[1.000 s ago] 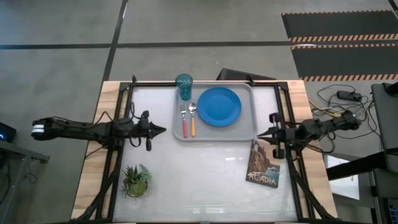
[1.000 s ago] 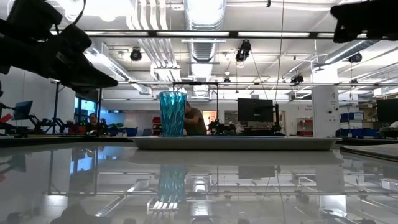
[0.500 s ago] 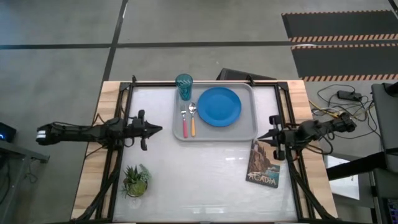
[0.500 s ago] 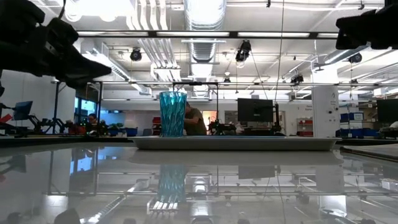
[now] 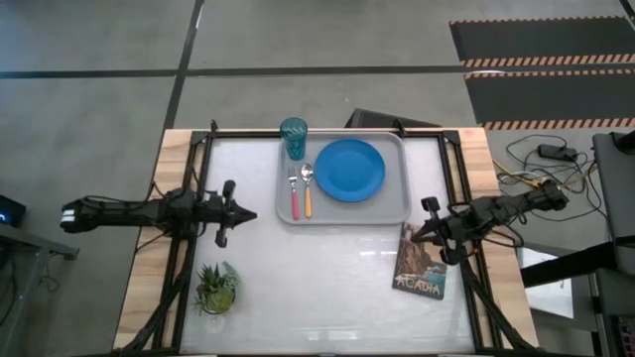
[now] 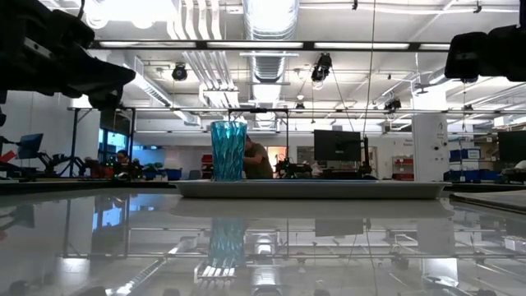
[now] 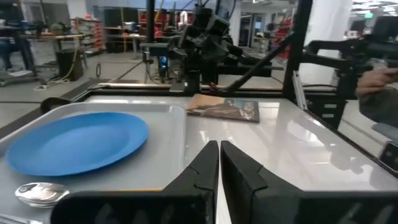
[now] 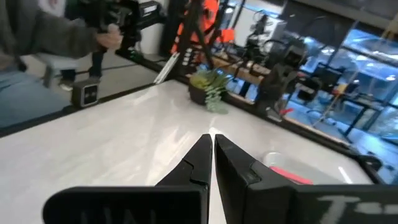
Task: Pick and place plate/cup/fork/spoon on tray
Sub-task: Return to Home Position
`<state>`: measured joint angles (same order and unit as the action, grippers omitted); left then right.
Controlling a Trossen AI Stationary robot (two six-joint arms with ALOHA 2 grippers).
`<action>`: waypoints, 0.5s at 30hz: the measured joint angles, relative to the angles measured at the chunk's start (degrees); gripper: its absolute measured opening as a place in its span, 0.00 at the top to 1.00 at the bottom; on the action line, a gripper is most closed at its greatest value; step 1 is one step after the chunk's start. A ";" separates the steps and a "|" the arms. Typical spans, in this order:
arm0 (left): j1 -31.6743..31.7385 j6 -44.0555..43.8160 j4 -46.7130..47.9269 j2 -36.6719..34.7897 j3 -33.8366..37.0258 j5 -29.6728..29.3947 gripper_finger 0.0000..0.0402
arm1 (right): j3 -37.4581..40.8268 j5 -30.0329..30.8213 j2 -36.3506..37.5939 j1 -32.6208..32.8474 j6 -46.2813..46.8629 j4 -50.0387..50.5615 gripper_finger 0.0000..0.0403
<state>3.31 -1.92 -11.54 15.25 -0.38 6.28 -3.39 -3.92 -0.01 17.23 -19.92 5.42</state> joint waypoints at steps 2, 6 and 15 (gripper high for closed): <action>0.00 -0.42 0.01 -0.18 0.02 -0.96 1.00 | 0.48 0.91 0.00 0.00 1.18 -1.07 0.98; 0.02 -0.56 0.03 0.32 0.04 -3.89 1.00 | 0.67 7.43 -0.13 0.00 6.38 -1.71 0.98; 0.04 -0.63 0.05 3.33 0.09 -4.06 1.00 | 0.65 11.45 -0.13 -0.02 7.97 -1.96 0.98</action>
<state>3.36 -2.55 -11.49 18.58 -0.30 2.22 -2.74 7.53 -0.14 17.21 -11.94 3.46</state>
